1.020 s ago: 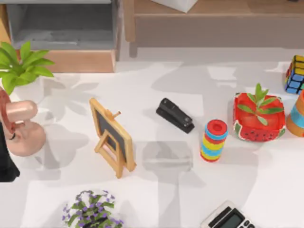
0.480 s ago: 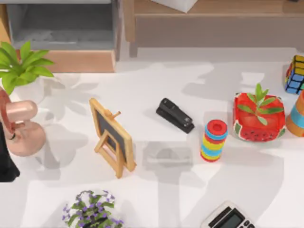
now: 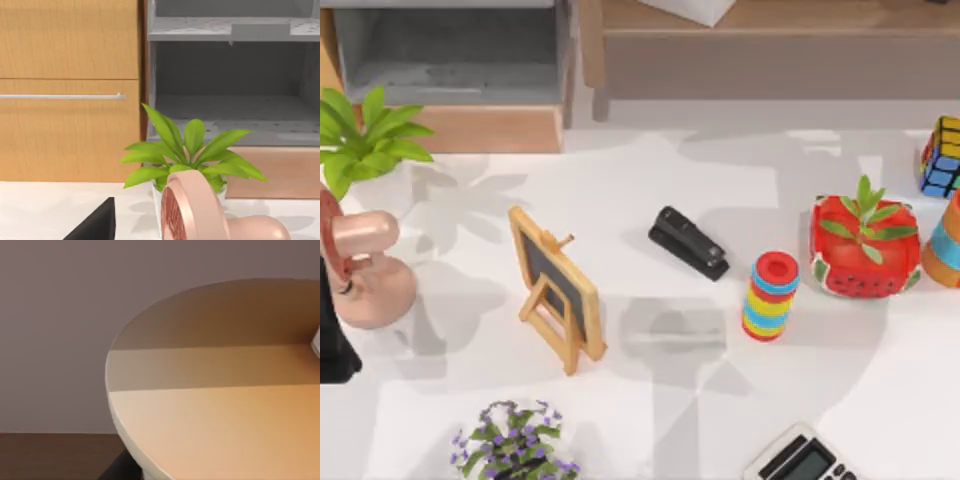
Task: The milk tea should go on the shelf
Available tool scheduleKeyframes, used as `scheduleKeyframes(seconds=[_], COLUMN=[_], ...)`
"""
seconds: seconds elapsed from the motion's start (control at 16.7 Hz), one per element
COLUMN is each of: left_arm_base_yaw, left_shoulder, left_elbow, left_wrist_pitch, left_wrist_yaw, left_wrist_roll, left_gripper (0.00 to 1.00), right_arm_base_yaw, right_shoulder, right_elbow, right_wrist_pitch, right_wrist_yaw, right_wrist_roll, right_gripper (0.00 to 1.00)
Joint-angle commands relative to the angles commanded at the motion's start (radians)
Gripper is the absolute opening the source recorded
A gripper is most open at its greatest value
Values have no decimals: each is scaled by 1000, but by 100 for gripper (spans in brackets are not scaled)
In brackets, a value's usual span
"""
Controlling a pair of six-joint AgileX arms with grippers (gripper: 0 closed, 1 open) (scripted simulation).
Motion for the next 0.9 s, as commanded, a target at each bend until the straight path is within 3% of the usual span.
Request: scheduleKeyframes(seconds=[0.3,0.9], left_arm_base_yaw=[0,0], left_shoulder=[0,0], left_elbow=[0,0], left_wrist_pitch=[0,0], left_wrist_yaw=[0,0], left_wrist_roll=[0,0], left_gripper=[100,100], right_arm_base_yaw=[5,5], right_shoulder=[7,7], right_elbow=[13,13], right_wrist_pitch=[-14,-14], right_wrist_yaw=[-9,-9], right_wrist_roll=[10,10], right_gripper=[0,75])
